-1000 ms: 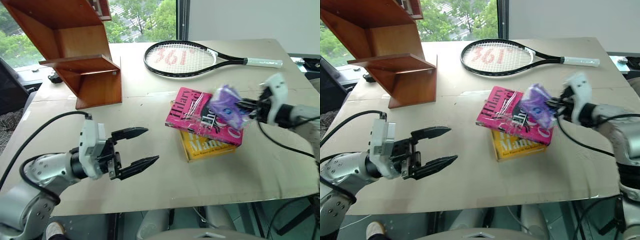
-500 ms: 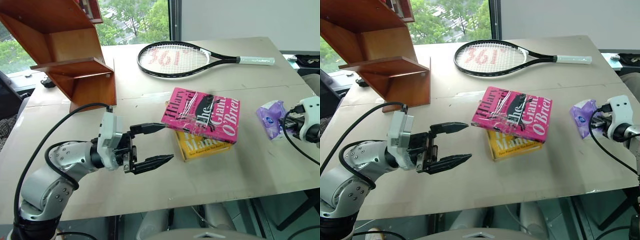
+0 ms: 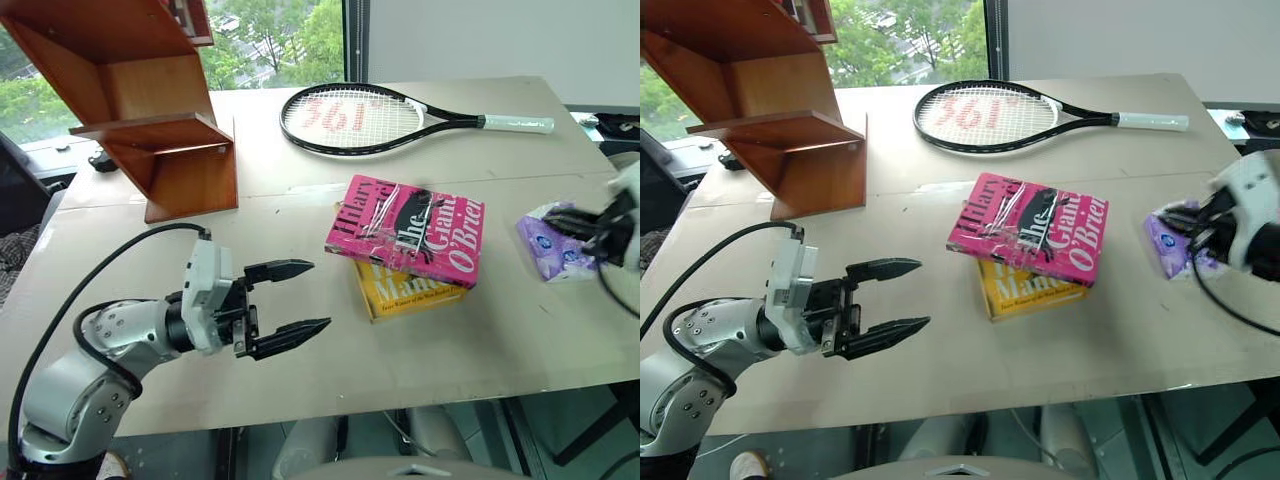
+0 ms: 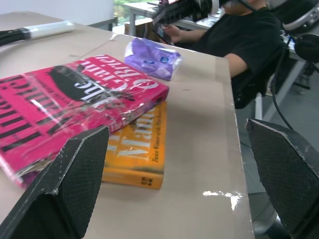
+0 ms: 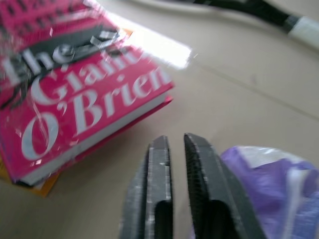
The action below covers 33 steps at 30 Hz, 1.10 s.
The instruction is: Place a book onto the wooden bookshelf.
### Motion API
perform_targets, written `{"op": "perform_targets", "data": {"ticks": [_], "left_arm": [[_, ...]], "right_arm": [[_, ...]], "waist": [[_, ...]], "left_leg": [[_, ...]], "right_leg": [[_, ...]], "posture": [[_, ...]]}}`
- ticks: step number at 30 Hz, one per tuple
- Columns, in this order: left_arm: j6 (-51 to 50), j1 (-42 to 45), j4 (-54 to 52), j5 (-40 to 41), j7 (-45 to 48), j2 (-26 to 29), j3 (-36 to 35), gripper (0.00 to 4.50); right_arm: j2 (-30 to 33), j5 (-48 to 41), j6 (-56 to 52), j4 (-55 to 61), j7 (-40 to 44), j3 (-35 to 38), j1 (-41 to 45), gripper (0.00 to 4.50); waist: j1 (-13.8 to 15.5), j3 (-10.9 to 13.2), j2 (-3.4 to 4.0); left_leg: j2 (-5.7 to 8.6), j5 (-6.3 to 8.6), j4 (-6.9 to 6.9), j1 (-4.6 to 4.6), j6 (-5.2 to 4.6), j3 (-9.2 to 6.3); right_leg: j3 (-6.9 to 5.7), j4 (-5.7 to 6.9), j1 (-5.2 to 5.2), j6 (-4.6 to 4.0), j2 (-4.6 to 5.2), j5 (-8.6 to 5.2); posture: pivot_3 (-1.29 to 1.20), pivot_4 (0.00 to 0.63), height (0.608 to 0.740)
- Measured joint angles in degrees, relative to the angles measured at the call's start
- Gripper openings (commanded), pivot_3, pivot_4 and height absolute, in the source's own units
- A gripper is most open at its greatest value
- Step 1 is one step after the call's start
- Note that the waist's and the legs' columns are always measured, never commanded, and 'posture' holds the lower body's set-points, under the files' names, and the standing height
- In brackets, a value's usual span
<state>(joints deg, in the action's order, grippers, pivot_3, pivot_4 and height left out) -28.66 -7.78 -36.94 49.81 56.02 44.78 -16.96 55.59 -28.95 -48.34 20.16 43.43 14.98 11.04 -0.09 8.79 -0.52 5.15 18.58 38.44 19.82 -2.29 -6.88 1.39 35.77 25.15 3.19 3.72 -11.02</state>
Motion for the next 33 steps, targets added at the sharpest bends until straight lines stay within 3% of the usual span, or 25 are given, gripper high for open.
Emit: {"op": "perform_targets", "data": {"ticks": [6,17,29,33], "left_arm": [[0.3,-5.3,-1.4,1.0,1.7,0.9,-5.4,4.5],[2.0,-15.1,-3.6,0.8,2.0,-0.1,-10.7,4.5],[2.9,-17.2,-5.4,0.8,1.1,-0.5,-11.8,4.5],[2.3,-16.9,-6.3,-0.8,-6.9,-5.2,-9.4,4.5]], "right_arm": [[-2.9,6.5,4.5,-5.7,-0.2,-11.8,3.2,0.08],[-7.6,8.5,6.0,-10.0,2.1,-16.6,11.8,0.08],[-14.0,10.4,3.2,-9.4,0.8,-22.6,16.0,0.08],[-16.8,10.9,3.3,-8.9,-1.2,-23.0,16.3,0.08]], "waist": [[0.0,0.1,0.09],[0.0,0.1,0.09],[-0.1,0.1,0.1],[-0.2,0.1,0.1]], "left_leg": [[0.02,0.0,-0.03,0.07,0.01,0.02],[0.0,0.0,-0.06,0.07,0.01,-0.03],[-0.01,0.01,-0.08,0.08,0.01,-0.04],[0.01,0.01,-0.07,0.08,0.01,-0.06]], "right_leg": [[0.01,0.0,0.09,0.0,0.02,0.0],[-0.02,-0.02,0.08,-0.01,0.0,-0.01],[-0.03,-0.02,0.1,-0.02,-0.01,0.0],[-0.03,-0.02,0.1,-0.01,0.01,0.0]], "posture": [[0.0,0.15,0.74],[0.0,0.15,0.74],[0.0,0.15,0.74],[0.0,0.15,0.74]]}}
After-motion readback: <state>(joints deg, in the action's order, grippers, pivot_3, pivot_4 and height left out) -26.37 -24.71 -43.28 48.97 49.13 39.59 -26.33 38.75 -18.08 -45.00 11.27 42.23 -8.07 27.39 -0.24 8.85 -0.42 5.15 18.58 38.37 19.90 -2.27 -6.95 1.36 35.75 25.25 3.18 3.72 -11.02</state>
